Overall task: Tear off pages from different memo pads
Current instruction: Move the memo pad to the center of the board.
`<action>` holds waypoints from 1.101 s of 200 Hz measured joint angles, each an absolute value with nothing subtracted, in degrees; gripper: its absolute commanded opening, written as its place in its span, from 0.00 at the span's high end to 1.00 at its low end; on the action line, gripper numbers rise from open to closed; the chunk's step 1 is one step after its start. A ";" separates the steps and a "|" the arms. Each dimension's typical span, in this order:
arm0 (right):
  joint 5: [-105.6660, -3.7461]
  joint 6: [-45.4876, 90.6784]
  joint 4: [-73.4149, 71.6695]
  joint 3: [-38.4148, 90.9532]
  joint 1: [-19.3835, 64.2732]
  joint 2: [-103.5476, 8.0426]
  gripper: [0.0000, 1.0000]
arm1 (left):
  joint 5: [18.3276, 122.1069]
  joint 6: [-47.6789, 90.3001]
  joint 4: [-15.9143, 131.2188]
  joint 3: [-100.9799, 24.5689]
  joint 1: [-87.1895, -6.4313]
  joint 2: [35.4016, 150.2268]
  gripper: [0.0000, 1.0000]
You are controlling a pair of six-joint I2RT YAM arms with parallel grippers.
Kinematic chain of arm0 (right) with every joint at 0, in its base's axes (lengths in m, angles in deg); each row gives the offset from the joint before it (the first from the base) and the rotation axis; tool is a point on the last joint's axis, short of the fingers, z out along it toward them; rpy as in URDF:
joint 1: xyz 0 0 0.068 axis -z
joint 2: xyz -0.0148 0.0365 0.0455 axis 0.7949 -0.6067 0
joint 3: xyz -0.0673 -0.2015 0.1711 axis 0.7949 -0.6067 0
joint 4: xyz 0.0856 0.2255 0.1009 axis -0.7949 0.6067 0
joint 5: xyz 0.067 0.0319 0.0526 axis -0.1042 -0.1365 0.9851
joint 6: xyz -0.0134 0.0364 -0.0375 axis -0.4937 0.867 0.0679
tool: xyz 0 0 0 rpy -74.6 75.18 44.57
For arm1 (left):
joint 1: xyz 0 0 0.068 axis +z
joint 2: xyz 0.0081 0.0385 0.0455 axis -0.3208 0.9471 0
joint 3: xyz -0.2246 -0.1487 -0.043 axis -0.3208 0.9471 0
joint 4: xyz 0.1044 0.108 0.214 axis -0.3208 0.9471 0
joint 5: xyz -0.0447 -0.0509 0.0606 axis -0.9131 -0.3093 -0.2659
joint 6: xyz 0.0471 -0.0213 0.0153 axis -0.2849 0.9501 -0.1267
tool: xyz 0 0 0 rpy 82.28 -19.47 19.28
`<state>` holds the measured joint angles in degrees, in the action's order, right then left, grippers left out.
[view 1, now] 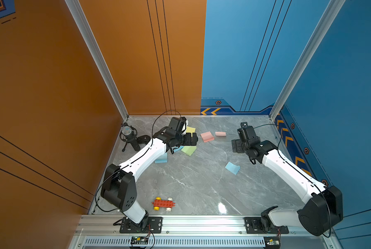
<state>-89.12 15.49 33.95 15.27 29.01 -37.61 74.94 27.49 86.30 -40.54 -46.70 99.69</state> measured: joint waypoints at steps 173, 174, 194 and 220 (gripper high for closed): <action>-67.96 20.57 31.32 22.20 43.72 -65.93 0.07 | 84.45 19.93 77.34 -14.03 -63.03 85.11 0.02; -67.96 20.57 31.32 22.27 43.74 -66.04 0.07 | 84.51 19.90 77.08 -13.77 -63.05 85.02 0.02; -67.94 20.74 31.32 23.75 44.00 -68.93 0.10 | 85.43 19.93 73.49 -9.74 -63.03 83.18 0.02; -67.96 20.74 31.39 26.00 43.98 -71.92 0.15 | 86.63 19.95 70.63 -7.12 -63.05 79.99 0.02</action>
<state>-67.96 20.74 31.39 26.00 43.98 -71.92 86.63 19.95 70.63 -7.12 -63.05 79.99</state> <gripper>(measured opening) 0.875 0.978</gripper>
